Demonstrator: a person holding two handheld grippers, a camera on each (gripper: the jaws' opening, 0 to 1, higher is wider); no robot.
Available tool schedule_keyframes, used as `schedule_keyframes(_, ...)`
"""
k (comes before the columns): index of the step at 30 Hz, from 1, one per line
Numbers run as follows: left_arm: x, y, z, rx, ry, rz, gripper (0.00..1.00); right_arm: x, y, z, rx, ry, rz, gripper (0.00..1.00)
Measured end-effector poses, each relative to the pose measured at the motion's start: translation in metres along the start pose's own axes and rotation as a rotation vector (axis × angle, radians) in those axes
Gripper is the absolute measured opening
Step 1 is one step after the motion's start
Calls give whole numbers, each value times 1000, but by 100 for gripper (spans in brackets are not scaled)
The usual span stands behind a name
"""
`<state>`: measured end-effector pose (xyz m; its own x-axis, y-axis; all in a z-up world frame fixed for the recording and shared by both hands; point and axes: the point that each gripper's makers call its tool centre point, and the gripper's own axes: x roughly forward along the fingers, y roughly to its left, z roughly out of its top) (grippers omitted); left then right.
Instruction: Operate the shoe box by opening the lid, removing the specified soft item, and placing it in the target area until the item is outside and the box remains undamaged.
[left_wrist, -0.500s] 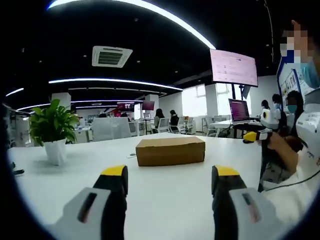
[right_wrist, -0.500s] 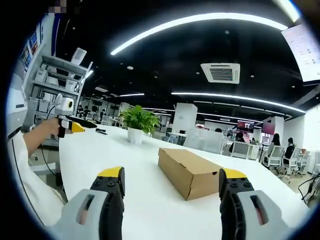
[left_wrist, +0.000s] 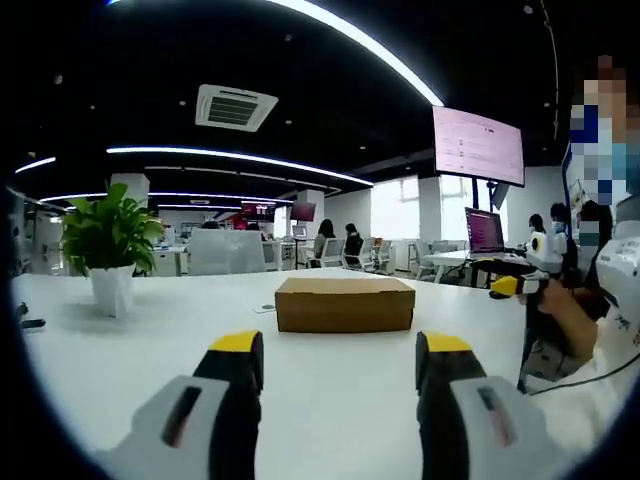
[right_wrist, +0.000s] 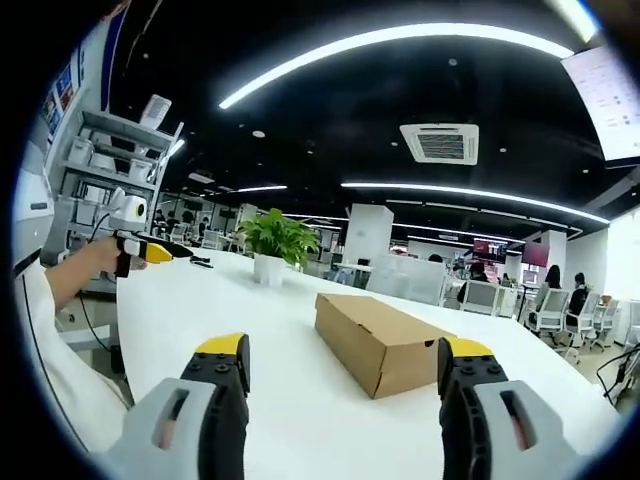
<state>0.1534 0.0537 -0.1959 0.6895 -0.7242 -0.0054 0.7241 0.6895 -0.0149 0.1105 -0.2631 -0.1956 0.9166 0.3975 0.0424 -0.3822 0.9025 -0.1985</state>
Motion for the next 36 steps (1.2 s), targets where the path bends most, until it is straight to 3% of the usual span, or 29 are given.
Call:
schedule_keyframes(1, -1, 2, 1, 3, -1, 14, 59, 0, 0, 0, -2, -1, -2, 79)
schedule_keyframes(4, -3, -3, 7, -38, -28, -24, 62, 0, 1, 1, -6, 0, -4, 79)
schedule_keyframes(10, -2, 0, 7, -21, -40, -19, 67, 2, 2, 0, -3, 1, -5, 79)
schedule_keyframes(13, 9, 3, 12, 3, -71, -64, 66, 4, 2, 0, 9, -5, -9, 79)
schedule_keyframes(15, 18, 5, 10, -6, -35, -77, 67, 6, 2, 0, 30, -7, -7, 79)
schedule_keyframes(18, 31, 3, 16, 28, -37, -90, 67, 8, 4, 1, 47, -8, -4, 79)
schedule_keyframes(22, 40, 4, 19, 15, -34, -101, 67, 9, 4, 5, 25, -12, -8, 79)
schedule_keyframes(30, 42, 10, 21, -22, -30, -107, 67, 8, -1, 3, 40, -14, -23, 79)
schedule_keyframes(33, 44, 12, 24, 33, -30, -112, 70, 9, -2, 6, 60, -28, -25, 79)
schedule_keyframes(36, 48, 13, 25, 54, -26, -125, 63, 11, -3, 10, 54, -36, -17, 78)
